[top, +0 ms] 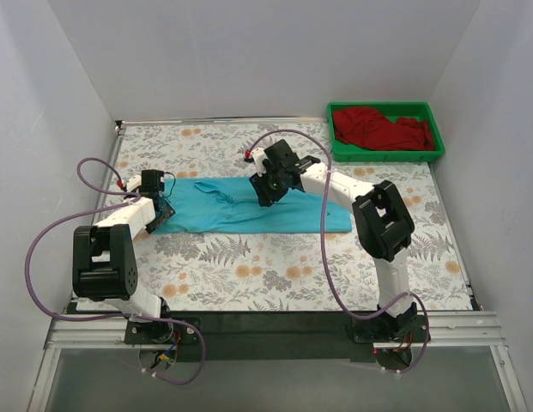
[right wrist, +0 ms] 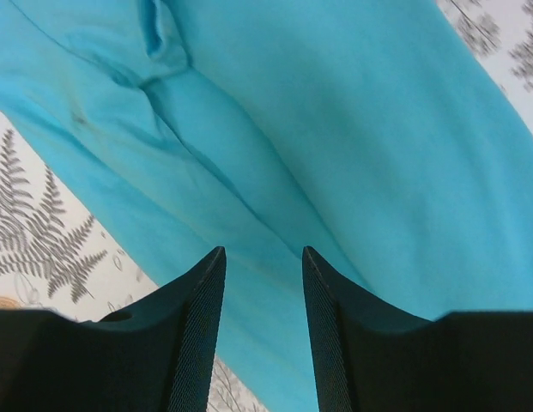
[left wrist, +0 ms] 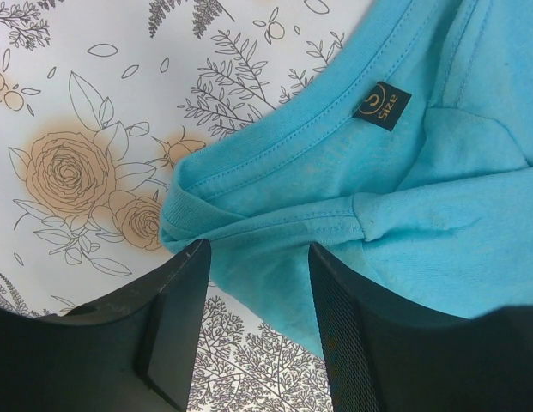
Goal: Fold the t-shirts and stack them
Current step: Fold the tshirt
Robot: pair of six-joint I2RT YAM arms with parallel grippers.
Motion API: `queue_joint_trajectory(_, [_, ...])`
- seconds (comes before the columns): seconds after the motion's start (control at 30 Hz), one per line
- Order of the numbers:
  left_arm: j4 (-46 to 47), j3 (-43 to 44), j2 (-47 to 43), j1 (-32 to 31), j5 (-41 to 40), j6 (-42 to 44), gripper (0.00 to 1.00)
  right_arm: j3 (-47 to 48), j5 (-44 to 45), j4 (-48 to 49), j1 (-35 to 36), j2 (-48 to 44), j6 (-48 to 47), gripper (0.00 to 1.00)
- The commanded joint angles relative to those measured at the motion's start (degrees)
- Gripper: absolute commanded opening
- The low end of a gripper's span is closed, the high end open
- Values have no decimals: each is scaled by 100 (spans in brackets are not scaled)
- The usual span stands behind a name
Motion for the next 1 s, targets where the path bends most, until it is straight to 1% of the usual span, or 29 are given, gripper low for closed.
queue_joint_trajectory(0.0, [72, -23, -119, 42, -66, -8, 47, 643, -1031, 131, 31, 404, 82, 41])
queue_joint_trajectory(0.07, [63, -23, -75, 42, -74, -8, 46, 801, -1399, 201, 48, 684, 82, 40])
queue_joint_trajectory(0.23, [54, -6, -5, 42, -66, -17, 46, 1267, -1980, 237, 83, 1169, 91, 40])
queue_joint_trajectory(0.47, [54, -15, 4, 33, -66, -8, 46, 1531, -2482, 246, 110, 1556, 20, 40])
queue_joint_trajectory(0.57, [54, -15, 31, 42, -48, 1, 46, 1593, -2649, 246, 119, 1644, 3, 36])
queue_joint_trajectory(0.7, [54, -15, 40, 42, -48, 10, 46, 1663, -2675, 237, 119, 1723, 3, 27])
queue_joint_trajectory(0.73, [54, -23, 48, 42, -48, 10, 46, 1672, -2667, 237, 119, 1732, 3, 19])
queue_joint_trajectory(0.77, [54, -23, 57, 42, -48, 10, 46, 1698, -2658, 237, 119, 1741, -6, 14])
queue_joint_trajectory(0.8, [45, -32, 57, 42, -57, 19, 46, 1707, -2632, 237, 119, 1741, -15, 5])
queue_joint_trajectory(0.83, [45, -32, 48, 42, -57, 19, 46, 1716, -2588, 245, 110, 1706, -41, 3])
queue_joint_trajectory(0.97, [36, -50, 57, 42, -101, 19, 46, 1777, -2386, 237, 119, 1592, -146, 1])
